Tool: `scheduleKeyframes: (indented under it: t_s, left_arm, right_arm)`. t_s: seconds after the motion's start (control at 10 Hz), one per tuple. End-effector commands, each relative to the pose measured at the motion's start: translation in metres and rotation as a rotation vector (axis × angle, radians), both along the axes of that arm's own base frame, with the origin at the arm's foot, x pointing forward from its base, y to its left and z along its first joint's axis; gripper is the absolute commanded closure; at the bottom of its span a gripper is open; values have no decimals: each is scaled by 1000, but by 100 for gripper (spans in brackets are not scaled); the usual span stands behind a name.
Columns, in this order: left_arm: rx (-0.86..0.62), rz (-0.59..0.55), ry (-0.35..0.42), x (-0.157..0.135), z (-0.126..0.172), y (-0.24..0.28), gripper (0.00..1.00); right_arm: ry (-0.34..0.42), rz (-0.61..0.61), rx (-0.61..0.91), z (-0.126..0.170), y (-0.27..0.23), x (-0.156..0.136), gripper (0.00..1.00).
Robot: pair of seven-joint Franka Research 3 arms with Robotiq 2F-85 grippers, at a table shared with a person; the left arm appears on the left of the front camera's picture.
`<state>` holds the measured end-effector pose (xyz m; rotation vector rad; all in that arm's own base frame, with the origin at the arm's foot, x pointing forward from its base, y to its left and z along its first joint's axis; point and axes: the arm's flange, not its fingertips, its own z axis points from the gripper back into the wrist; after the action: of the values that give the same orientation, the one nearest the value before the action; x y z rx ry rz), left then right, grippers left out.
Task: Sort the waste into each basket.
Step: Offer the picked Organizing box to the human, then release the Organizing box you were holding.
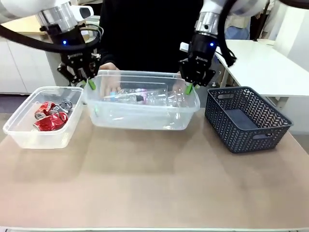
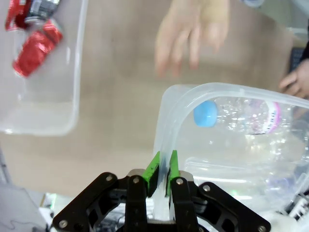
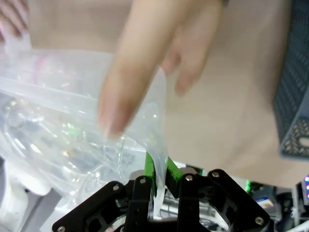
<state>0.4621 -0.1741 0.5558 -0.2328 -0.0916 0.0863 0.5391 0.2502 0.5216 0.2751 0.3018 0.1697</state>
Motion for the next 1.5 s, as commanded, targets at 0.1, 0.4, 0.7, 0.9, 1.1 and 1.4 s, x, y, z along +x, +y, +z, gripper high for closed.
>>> scheduleKeyframes:
  t_s: [0.1,0.4,0.7,0.9,1.1,1.4]
  left_arm:
    - [-3,0,-35,50,-1,2,94]
    - [14,-3,3,51,-12,1,94]
    - [14,-3,3,51,-12,1,94]
    - [14,-3,3,51,-12,1,94]
    - [14,-3,3,51,-12,1,94]
    - [16,-10,12,54,-16,-2,79]
  right_arm:
    - [-2,14,15,0,3,44,94]
    - [0,-29,43,-9,-3,47,94]
    - [-6,-19,22,-11,-2,49,94]
    - [-6,-19,22,-11,-2,49,94]
    - [-6,-19,22,-11,-2,49,94]
    - [-3,-22,19,-12,-3,49,58]
